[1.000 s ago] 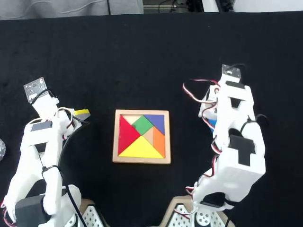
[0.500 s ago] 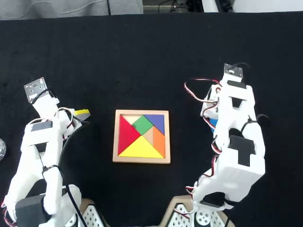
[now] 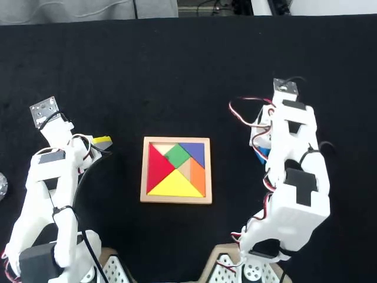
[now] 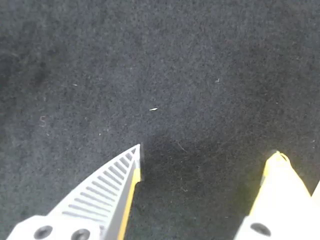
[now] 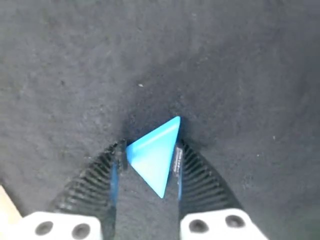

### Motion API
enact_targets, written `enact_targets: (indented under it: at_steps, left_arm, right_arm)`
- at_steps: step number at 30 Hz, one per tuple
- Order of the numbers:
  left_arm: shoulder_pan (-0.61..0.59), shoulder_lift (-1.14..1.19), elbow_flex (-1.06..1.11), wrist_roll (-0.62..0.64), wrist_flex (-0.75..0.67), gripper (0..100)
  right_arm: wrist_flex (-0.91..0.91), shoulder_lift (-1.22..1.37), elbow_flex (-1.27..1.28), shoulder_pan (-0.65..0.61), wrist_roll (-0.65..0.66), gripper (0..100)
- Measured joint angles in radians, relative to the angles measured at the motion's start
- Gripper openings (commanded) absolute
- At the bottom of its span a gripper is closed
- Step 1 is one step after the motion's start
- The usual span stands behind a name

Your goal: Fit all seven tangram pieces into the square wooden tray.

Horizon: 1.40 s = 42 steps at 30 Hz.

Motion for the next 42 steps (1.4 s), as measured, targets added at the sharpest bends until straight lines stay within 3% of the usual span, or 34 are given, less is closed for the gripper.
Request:
enact_targets:
  at_steps: [6,10,15,21,26,33,42]
  left_arm:
    - [0.000,0.000,0.006,0.000,0.000,37]
    - [0.000,0.000,0.006,0.000,0.000,37]
    - [0.000,0.000,0.006,0.000,0.000,37]
    - [0.000,0.000,0.006,0.000,0.000,37]
    - [0.000,0.000,0.006,0.000,0.000,37]
    - [0.000,0.000,0.006,0.000,0.000,37]
    - [0.000,0.000,0.006,0.000,0.000,37]
  right_arm:
    - [0.000,0.002,-0.048,-0.003,0.189,1.1]
    - [0.031,-0.034,-0.060,-0.049,0.439,1.1]
    - [0.143,-0.247,-0.060,-0.149,0.729,1.1]
    - [0.256,-0.479,-0.060,-0.330,0.937,1.5]
    - [0.324,-0.496,-0.060,-0.537,0.974,1.5]
    - [0.316,-0.371,-0.063,-0.717,1.054,1.4]
    - [0.167,-0.147,-0.167,-0.756,1.068,1.5]
